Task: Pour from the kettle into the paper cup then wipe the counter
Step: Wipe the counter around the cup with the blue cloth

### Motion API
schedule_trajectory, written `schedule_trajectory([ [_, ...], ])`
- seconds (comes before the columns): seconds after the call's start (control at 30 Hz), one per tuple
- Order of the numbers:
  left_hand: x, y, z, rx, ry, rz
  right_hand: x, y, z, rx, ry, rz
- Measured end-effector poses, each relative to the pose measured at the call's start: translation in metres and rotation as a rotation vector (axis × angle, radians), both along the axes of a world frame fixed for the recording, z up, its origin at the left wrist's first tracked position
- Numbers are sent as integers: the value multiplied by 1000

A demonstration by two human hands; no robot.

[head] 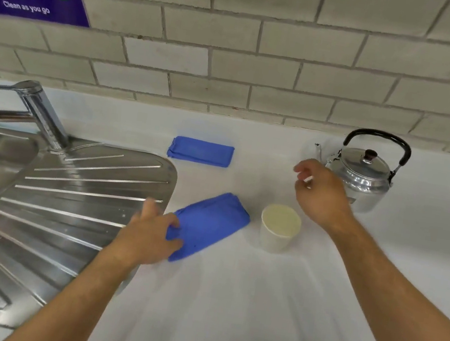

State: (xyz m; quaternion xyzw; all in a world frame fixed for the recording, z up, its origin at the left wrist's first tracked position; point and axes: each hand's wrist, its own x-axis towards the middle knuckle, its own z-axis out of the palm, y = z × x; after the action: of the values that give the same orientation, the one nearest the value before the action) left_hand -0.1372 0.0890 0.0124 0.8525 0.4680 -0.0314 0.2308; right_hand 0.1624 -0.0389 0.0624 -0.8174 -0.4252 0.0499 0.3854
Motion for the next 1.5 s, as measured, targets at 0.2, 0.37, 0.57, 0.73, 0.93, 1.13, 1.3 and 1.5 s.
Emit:
schedule_trajectory([
  [0.2, 54, 5, -21, 344, -22, -614, 11, -73, -58, -96, 74, -153],
  [0.37, 70, 25, -46, 361, 57, -754, -7, -97, -95, -364, -54, 49],
  [0.57, 81, 56, -60, 332, 5, -624, -16, -92, -115, -688, -180, 33],
  [0.73, 90, 66, -61, 297, 5, -548, -13, -92, -121, -737, -188, 20],
  [0.93, 71, 28, -62, 319, -2, -528, -13, -90, -122, -732, -198, 0],
  [1.13, 42, -43, -65, 345, -20, -529, -11, -92, -116, -712, -166, 32],
  [1.3, 29, -111, -63, 323, -34, -447, -19, -101, -101, -572, 21, 110],
  [1.5, 52, -189, -63, 293, -61, -418, -30, -140, -87, -331, 145, 112],
])
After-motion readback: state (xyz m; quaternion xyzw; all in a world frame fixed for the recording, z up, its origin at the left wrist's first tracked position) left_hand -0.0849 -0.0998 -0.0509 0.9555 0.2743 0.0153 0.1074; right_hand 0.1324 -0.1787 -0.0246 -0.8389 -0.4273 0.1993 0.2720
